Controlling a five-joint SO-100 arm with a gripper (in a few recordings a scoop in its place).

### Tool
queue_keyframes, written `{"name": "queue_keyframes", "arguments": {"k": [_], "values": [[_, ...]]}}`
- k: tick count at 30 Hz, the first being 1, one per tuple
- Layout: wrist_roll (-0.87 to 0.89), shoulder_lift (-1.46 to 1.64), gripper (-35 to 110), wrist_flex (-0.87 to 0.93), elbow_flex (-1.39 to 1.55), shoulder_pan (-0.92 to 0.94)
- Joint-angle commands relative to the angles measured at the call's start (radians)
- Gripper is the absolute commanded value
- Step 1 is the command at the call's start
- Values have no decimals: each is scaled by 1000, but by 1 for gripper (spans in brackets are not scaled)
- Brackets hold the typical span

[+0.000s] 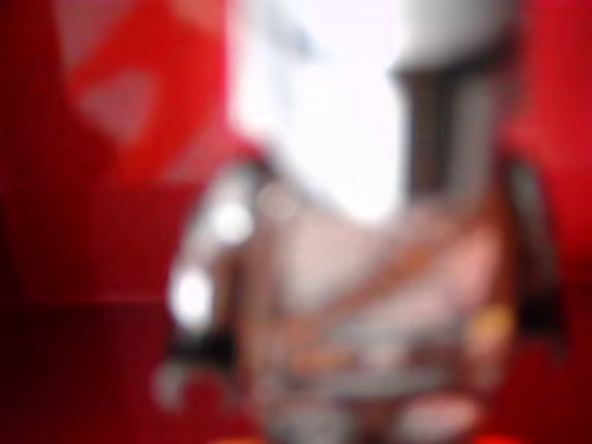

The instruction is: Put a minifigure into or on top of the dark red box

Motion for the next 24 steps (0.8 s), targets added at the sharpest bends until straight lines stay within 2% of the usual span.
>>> {"name": "queue_keyframes", "arguments": {"k": [1, 3, 7, 15, 20, 24], "values": [[8, 3, 0, -2, 6, 25], [9, -9, 0, -2, 6, 31], [14, -15, 11, -2, 8, 29], [-29, 64, 14, 2, 35, -20], [-103, 278, 13, 3, 141, -103], [-104, 560, 9, 2, 365, -193]]}}
